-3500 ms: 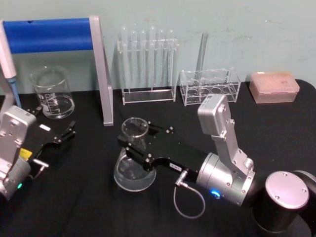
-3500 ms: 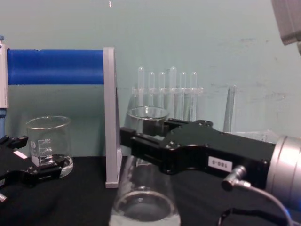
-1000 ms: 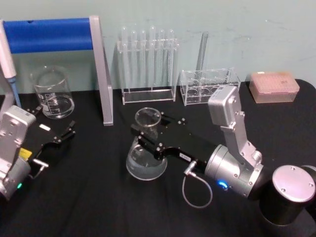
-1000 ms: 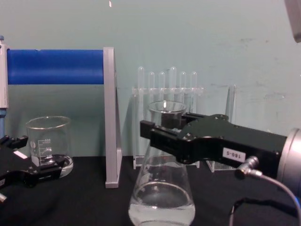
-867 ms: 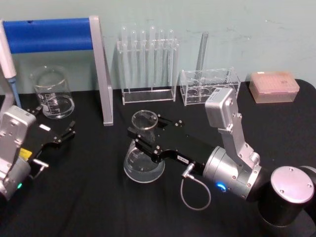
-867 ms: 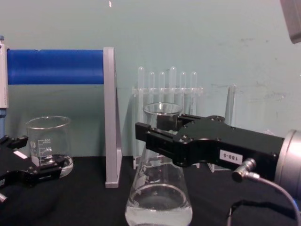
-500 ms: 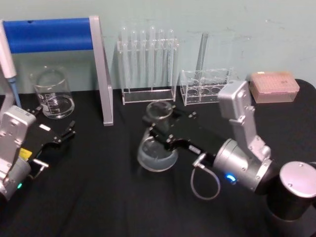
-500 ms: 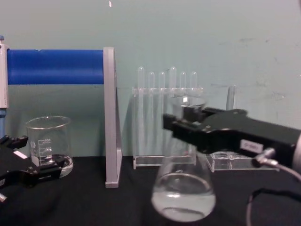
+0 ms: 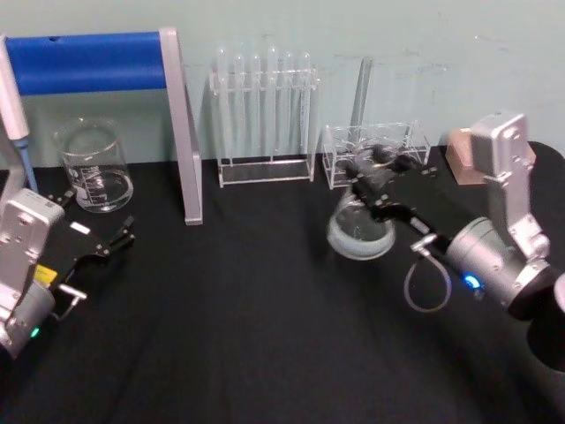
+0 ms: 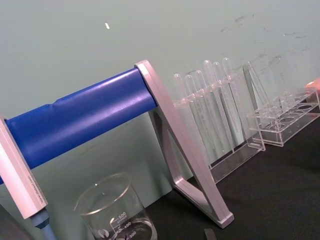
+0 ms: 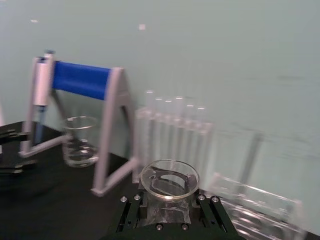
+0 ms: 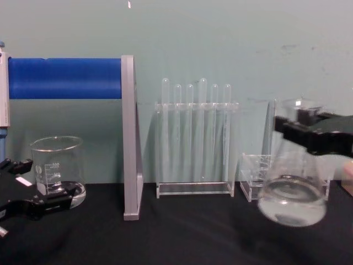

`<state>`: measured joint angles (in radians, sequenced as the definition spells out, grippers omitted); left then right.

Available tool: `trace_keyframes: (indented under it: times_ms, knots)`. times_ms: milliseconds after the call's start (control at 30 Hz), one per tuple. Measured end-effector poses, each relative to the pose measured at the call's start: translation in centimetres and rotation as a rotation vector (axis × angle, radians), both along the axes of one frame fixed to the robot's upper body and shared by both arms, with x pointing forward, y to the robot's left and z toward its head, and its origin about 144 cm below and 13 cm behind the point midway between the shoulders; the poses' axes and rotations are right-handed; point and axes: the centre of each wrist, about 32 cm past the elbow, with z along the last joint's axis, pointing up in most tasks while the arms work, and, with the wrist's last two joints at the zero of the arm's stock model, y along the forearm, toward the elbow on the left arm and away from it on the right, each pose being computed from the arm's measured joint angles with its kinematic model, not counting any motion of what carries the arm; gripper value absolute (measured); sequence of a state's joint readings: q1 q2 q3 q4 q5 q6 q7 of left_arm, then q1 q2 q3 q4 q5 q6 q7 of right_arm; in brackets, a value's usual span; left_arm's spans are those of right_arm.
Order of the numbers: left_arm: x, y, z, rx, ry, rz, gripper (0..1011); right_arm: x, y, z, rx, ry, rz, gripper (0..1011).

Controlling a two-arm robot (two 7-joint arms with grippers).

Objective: Grasp the erlenmeyer flask with one hand, shake it three times, then place it back.

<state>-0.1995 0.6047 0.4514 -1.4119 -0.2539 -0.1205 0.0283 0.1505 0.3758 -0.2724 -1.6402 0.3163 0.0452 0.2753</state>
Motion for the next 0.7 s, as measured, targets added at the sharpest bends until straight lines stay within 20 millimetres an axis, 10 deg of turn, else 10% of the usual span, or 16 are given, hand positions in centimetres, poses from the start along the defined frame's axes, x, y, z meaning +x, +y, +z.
trace_keyframes:
  times_ms: [700]
  knots:
    - [0.0, 0.0, 0.0, 0.0, 0.0, 0.0, 1001, 0.2, -2.7, -0.2, 0.008, -0.002, -0.15, 450]
